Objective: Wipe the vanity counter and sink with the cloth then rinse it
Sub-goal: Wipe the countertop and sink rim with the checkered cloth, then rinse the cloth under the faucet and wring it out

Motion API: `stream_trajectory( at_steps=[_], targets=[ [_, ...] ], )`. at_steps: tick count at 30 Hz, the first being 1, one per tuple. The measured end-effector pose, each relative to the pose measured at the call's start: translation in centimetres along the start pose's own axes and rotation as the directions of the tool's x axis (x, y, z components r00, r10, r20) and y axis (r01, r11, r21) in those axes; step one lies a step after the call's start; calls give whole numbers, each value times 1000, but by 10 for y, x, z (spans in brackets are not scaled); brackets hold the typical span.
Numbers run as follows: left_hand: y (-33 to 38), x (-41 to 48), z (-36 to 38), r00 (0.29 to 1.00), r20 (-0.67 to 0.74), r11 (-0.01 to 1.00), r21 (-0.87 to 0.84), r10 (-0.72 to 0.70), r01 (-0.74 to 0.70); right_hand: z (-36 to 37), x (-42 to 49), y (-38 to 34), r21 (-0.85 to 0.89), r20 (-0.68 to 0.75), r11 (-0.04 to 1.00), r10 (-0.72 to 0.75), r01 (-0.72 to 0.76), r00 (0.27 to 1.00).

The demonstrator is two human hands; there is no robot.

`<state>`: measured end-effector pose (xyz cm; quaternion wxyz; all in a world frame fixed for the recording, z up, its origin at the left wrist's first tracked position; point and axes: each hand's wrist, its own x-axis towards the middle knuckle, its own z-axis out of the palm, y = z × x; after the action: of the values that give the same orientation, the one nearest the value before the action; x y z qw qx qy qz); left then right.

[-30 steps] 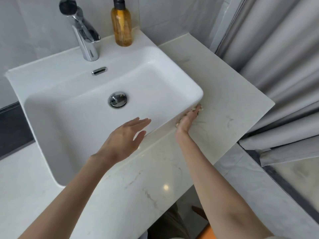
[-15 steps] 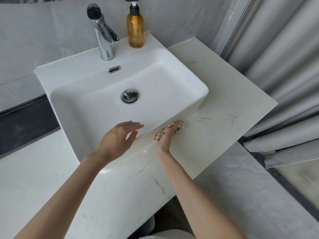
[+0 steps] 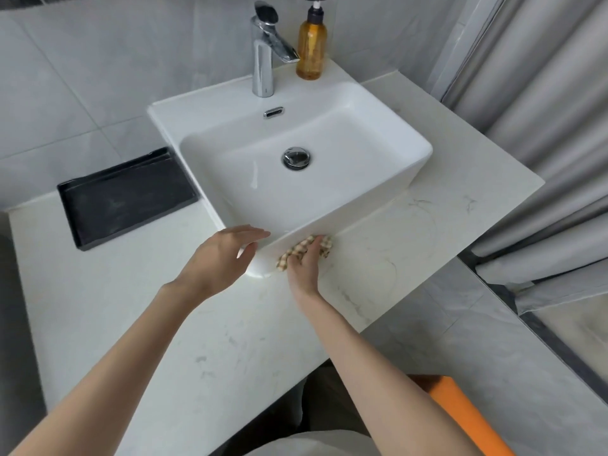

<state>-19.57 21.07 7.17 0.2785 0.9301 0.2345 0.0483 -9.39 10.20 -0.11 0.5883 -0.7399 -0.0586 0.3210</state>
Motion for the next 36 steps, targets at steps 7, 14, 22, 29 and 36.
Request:
stream_trajectory(
  at_steps=[7,14,22,29,36],
  targets=[
    [8,-10,-23,999,-44,999,-33,9,-10,-18,-44,-23,52,215,999,-25,14,976],
    [25,2,-52,995,-105,987,-157,-2,-15,-78,-58,-128,127,168,959,-274,255,947],
    [66,62,-65,988,-151,913,-402,8,-69,-107,0,-211,-141,472,853,-388,502,792],
    [93,123,-63,939,-332,863,-496,-85,-97,-120,79,-244,-197,586,804,-363,561,725],
    [111,170,-64,904,-312,887,-443,-292,133,-126,141,-268,-259,771,762,-207,594,602]
  ],
)
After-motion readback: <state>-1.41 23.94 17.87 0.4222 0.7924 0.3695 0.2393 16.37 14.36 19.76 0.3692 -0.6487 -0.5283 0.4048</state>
